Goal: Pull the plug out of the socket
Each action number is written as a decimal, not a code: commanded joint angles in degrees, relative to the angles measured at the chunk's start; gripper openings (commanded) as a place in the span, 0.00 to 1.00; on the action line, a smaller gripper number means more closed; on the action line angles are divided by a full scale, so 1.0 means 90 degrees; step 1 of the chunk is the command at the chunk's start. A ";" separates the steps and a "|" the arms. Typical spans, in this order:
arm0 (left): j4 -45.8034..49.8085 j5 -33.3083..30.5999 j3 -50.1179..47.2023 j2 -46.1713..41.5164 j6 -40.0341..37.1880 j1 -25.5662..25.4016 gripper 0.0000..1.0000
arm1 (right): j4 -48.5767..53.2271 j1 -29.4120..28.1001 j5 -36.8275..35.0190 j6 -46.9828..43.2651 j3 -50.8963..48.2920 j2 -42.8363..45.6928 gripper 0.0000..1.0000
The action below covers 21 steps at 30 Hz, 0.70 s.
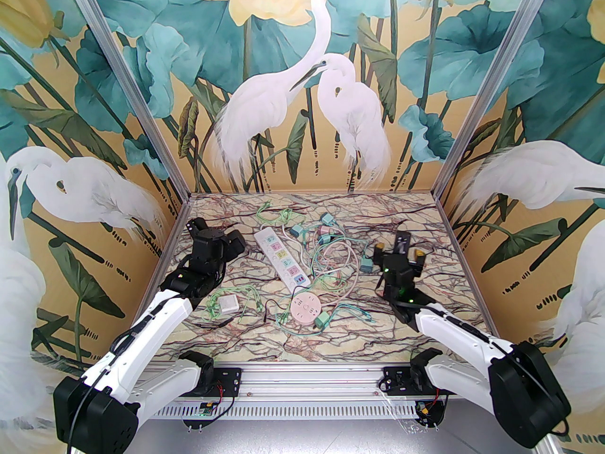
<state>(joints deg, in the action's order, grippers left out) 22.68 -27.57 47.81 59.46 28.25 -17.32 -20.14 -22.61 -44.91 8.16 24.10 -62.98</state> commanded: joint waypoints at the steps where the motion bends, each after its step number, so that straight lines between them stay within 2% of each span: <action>1: -0.0625 -0.0899 -0.0057 0.0269 -0.1493 0.0008 0.99 | -0.0373 0.0229 -0.0166 -0.0316 -0.0024 -0.0119 0.99; 3: -0.1188 -0.0810 -0.0344 0.0385 -0.2113 0.0149 1.00 | -0.0777 0.0519 0.0059 -0.0262 -0.0199 -0.0417 0.99; 7: -0.1929 -0.0393 -0.0806 0.0609 -0.2393 0.0636 1.00 | -0.1186 0.0844 0.0163 -0.0150 -0.0140 -0.1185 0.99; 11: -0.4092 -0.0127 -0.1991 0.0990 -0.3124 0.0928 1.00 | -0.1762 0.0982 0.0434 -0.0369 -0.0060 -0.1710 0.99; 14: -0.5703 0.0360 -0.2709 0.1580 -0.3412 0.1205 1.00 | -0.2604 0.1172 0.1069 -0.0617 -0.0241 -0.1882 0.99; 16: -0.5608 0.0446 -0.2421 0.1938 -0.3250 0.1424 1.00 | -0.2577 0.1357 0.1584 -0.0722 -0.0183 -0.1929 0.99; 19: -0.5976 0.1395 -0.2235 0.2336 -0.3290 0.1714 1.00 | -0.2882 0.1600 0.2092 -0.0801 -0.0243 -0.2079 0.99; 21: -0.6499 0.1735 -0.2259 0.2524 -0.3183 0.1839 1.00 | -0.4313 0.1863 0.2510 -0.0758 -0.0732 -0.2549 0.99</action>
<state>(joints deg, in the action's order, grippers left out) -24.21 -19.68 25.80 80.77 0.34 -2.00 -45.67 -7.79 -29.69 2.31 21.50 -82.04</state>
